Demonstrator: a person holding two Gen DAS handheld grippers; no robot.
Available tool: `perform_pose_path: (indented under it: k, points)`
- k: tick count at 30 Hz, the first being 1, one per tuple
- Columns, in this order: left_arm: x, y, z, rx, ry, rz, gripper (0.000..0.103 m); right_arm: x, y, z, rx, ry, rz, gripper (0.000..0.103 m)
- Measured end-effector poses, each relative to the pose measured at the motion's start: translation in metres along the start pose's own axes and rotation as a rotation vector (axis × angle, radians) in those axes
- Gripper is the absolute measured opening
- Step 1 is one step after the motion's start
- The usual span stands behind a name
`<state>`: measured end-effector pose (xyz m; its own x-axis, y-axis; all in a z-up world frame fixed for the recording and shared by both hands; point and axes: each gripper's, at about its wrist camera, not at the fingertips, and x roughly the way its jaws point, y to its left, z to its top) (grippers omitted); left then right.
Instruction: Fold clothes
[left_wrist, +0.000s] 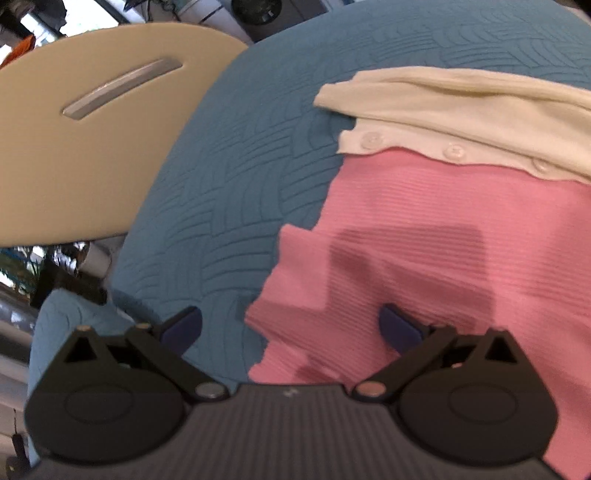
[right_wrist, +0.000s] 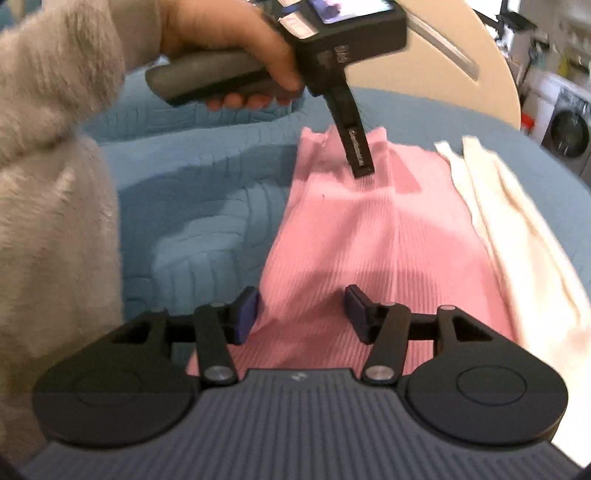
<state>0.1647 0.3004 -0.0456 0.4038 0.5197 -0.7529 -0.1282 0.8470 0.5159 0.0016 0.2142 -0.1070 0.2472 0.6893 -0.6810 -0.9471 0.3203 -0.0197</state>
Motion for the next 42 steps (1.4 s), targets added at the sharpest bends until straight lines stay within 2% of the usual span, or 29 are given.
perform_pose_path:
  k: [2,3,4,6,7,8,10,11,14,15,17,19,21,24,27,31,36,38,42]
  points:
    - [-0.003,0.001,0.005,-0.027,-0.005,0.012,0.103,-0.020,-0.008,-0.010,0.017,0.028,0.084,0.053]
    - [-0.003,0.001,0.006,-0.032,-0.007,0.015,0.103,-0.026,-0.013,-0.012,0.020,0.025,0.094,0.054]
    - [-0.008,-0.001,0.007,-0.029,-0.032,0.037,0.103,-0.034,-0.021,-0.014,0.026,0.001,0.070,0.054]
    - [-0.014,-0.005,0.011,-0.026,-0.079,0.066,0.103,-0.058,-0.039,-0.017,0.042,-0.101,-0.072,0.054]
    - [-0.019,-0.008,0.012,-0.026,-0.110,0.082,0.103,-0.063,-0.040,-0.014,0.031,-0.119,-0.151,0.054]
    - [-0.024,-0.010,0.014,-0.028,-0.141,0.097,0.103,-0.065,-0.048,-0.016,-0.008,-0.136,-0.322,0.054]
    - [-0.029,-0.012,0.018,-0.049,-0.177,0.113,0.103,-0.052,-0.052,-0.019,-0.105,-0.074,-0.485,0.054]
    - [-0.030,-0.011,0.021,-0.085,-0.191,0.109,0.103,-0.048,-0.051,-0.022,-0.142,-0.040,-0.521,0.054]
    - [-0.031,-0.003,0.030,-0.182,-0.202,0.063,0.103,-0.037,-0.046,-0.027,-0.184,0.022,-0.524,0.053]
    - [-0.032,0.004,0.032,-0.260,-0.199,-0.012,0.103,-0.033,-0.045,-0.028,-0.197,0.044,-0.523,0.052]
    - [-0.032,0.014,0.034,-0.344,-0.198,-0.111,0.103,-0.024,-0.040,-0.030,-0.227,0.062,-0.536,0.052]
    - [-0.030,0.023,0.032,-0.421,-0.187,-0.191,0.103,-0.015,-0.049,-0.019,-0.205,0.064,-0.531,0.044]
    - [-0.026,0.034,0.030,-0.507,-0.171,-0.265,0.103,-0.012,-0.056,-0.016,-0.157,0.076,-0.511,0.017]
    - [-0.021,0.043,0.027,-0.583,-0.150,-0.330,0.103,-0.025,-0.060,-0.016,-0.112,0.094,-0.482,0.011]
    - [-0.017,0.051,0.020,-0.658,-0.126,-0.393,0.103,-0.030,-0.066,-0.015,-0.109,0.091,-0.483,0.009]
    - [-0.018,0.051,0.018,-0.668,-0.126,-0.399,0.103,-0.040,-0.067,-0.016,-0.101,0.095,-0.467,0.006]
    - [-0.013,0.043,0.021,-0.648,-0.120,-0.419,0.103,-0.071,-0.064,-0.012,-0.085,0.081,-0.412,0.006]
    - [-0.014,0.039,0.022,-0.636,-0.119,-0.417,0.103,-0.078,-0.060,-0.015,-0.094,0.115,-0.357,0.006]
    - [-0.010,0.032,0.025,-0.617,-0.119,-0.397,0.103,-0.075,-0.055,-0.027,-0.129,0.179,-0.309,0.008]
